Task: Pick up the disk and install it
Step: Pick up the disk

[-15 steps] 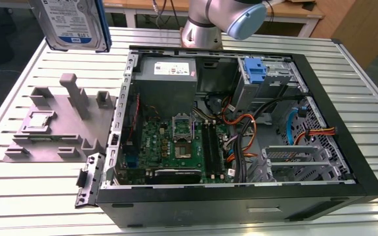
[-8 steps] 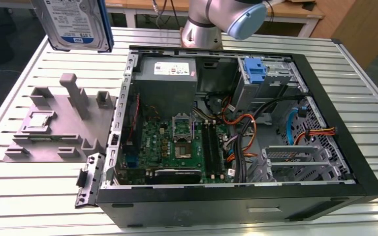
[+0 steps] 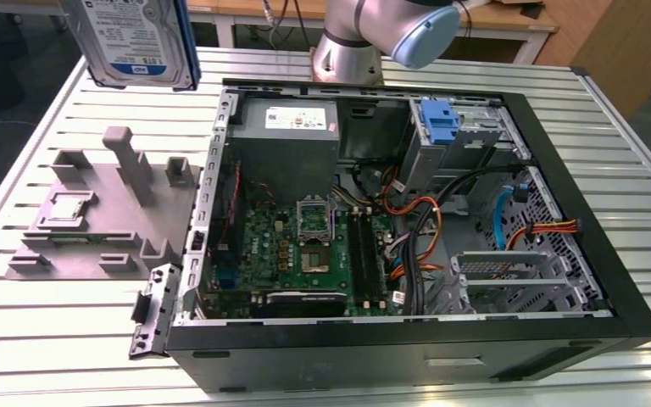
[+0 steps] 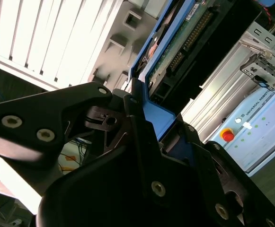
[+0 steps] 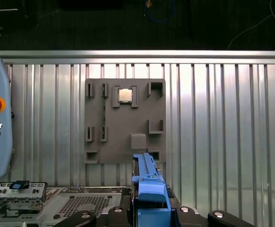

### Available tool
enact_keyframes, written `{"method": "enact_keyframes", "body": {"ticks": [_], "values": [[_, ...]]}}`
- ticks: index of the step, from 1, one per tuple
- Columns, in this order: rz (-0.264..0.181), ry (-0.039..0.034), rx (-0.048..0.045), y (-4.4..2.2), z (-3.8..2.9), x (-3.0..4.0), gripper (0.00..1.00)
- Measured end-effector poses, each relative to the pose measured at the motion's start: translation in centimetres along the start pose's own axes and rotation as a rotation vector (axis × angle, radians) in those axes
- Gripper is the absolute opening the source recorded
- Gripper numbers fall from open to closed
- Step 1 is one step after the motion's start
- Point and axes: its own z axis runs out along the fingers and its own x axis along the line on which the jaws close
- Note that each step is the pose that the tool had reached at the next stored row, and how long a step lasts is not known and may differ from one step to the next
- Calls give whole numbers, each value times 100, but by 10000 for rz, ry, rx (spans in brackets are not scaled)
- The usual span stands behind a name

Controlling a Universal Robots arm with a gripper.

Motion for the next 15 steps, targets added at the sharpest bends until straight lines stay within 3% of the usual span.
{"method": "enact_keyframes", "body": {"ticks": [15], "values": [[0, 1, -1, -101, -3, -3, 37]]}}
